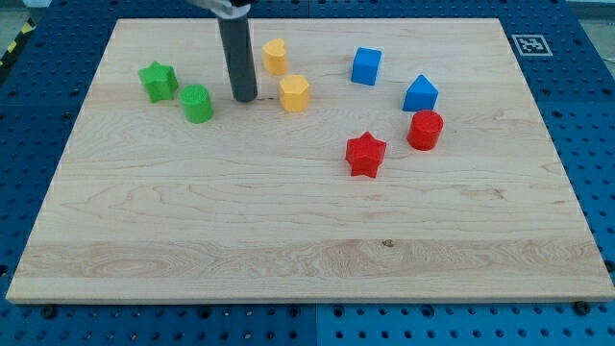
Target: Push the yellow hexagon closer to green circle
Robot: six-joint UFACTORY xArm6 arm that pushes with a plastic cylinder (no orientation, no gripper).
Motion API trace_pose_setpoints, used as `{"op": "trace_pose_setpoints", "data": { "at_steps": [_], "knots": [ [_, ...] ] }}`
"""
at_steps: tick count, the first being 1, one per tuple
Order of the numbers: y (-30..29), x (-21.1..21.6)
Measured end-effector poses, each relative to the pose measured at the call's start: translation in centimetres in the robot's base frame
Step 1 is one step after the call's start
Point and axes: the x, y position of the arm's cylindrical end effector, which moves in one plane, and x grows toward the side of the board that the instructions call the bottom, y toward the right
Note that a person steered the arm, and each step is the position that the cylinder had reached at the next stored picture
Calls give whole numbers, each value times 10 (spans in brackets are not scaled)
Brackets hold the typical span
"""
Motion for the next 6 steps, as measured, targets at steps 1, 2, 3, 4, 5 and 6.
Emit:
{"op": "trace_pose_setpoints", "data": {
  "at_steps": [1,2,3,4,5,6],
  "knots": [
    [34,-20],
    [101,-20],
    [153,-14],
    [148,4],
    [135,12],
    [125,12]
  ]
}}
